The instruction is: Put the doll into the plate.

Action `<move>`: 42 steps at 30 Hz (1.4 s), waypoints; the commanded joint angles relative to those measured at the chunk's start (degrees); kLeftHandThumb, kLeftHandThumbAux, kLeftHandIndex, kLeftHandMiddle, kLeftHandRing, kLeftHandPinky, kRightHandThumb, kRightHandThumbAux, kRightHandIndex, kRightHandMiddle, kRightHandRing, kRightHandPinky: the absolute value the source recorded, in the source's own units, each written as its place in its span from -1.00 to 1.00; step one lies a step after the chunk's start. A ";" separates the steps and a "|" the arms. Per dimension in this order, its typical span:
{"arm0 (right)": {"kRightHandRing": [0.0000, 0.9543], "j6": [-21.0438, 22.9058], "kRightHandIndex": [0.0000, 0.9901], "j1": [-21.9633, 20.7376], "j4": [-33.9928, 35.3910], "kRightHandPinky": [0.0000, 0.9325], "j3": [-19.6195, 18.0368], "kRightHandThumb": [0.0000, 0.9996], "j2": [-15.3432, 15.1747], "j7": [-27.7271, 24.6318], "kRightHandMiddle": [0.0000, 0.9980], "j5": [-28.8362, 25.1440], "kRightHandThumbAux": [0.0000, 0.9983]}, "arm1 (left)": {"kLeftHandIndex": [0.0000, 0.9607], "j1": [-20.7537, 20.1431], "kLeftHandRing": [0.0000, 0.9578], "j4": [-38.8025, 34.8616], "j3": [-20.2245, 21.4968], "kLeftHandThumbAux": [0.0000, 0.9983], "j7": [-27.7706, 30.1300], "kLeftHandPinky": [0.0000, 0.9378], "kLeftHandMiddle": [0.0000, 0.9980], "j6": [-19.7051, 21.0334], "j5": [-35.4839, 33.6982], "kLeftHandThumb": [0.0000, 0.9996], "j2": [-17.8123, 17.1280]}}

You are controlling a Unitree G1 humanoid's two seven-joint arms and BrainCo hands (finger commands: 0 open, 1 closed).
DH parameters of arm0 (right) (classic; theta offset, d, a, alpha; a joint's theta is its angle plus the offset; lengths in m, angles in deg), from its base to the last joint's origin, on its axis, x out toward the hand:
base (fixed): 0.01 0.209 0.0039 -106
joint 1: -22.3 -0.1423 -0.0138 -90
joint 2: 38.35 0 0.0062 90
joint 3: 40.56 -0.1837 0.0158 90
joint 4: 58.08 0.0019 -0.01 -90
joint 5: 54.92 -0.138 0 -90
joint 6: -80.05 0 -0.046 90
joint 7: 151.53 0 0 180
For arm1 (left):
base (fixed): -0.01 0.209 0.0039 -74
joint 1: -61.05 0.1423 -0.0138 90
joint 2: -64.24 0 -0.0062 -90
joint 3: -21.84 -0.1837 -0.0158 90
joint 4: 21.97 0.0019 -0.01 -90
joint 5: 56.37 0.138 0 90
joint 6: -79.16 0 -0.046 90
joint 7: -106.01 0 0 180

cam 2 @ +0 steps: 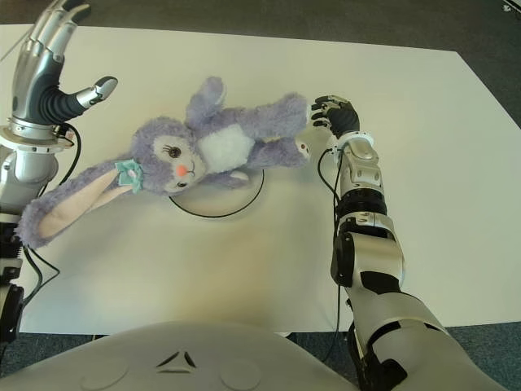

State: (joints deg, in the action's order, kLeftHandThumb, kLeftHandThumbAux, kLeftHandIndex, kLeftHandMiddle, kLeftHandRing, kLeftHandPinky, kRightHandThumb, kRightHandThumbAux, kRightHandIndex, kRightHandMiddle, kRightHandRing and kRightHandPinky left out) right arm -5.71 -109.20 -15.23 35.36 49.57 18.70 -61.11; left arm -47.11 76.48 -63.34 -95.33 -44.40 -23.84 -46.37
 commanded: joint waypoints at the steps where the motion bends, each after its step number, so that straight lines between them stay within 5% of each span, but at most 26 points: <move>1: 0.14 0.99 -0.15 -0.03 -1.04 0.13 -0.14 0.67 -0.23 -0.31 -0.05 -0.80 0.37 | -1.00 2.62 -1.00 -5.30 2.93 -0.50 4.16 -1.00 -1.00 4.86 -3.11 -0.56 0.25; 11: 0.14 0.84 -0.15 -0.20 -1.71 0.12 -0.06 0.67 -0.25 -0.32 -0.05 -0.64 0.37 | -1.00 2.82 -1.00 -7.56 9.09 -0.37 8.40 -1.00 -1.00 11.59 -10.76 -0.73 1.34; 18: 0.14 0.54 -0.15 -0.19 -2.09 0.12 -0.07 0.67 -0.24 -0.49 -0.05 -0.76 0.37 | -1.00 -1.83 -1.00 -2.84 9.63 -0.22 6.43 -1.00 -1.00 8.71 -16.09 -0.81 5.58; 22: 0.14 0.24 -0.15 -0.23 -1.97 0.12 -0.26 0.67 -0.01 -0.49 -0.05 -0.98 0.37 | -1.00 -3.76 -1.00 0.26 11.18 -0.18 10.37 -1.00 -1.00 10.29 -24.74 -0.83 7.84; 26: 0.14 0.03 -0.14 -0.26 -1.84 0.12 -0.38 0.67 0.02 -0.46 -0.06 -1.08 0.37 | -1.00 -4.76 -1.00 6.46 12.24 -0.16 13.08 -1.00 -1.00 7.97 -28.78 -0.82 7.48; 35: 0.14 -1.44 -0.14 -0.17 -0.42 0.13 -0.45 0.67 0.81 -0.33 -0.06 -1.28 0.37 | -1.00 -5.19 -1.00 4.41 12.61 -0.09 20.27 -0.90 -1.00 11.81 -37.45 -0.65 8.83; 42: 0.13 -2.32 -0.14 -0.81 -0.14 0.11 -0.33 0.67 1.83 0.70 -0.06 -1.22 0.37 | -1.00 -7.23 -1.00 3.33 13.42 -0.03 20.03 -0.69 -1.00 18.08 -42.32 -0.53 12.13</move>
State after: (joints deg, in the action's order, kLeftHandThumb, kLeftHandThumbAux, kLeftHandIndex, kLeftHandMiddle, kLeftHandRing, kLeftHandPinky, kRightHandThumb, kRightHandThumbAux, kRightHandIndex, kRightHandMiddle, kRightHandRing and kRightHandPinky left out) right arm -7.59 -109.55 -15.32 34.95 50.56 18.98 -61.52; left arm -53.87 79.75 -50.68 -76.02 -28.50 -64.35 -35.79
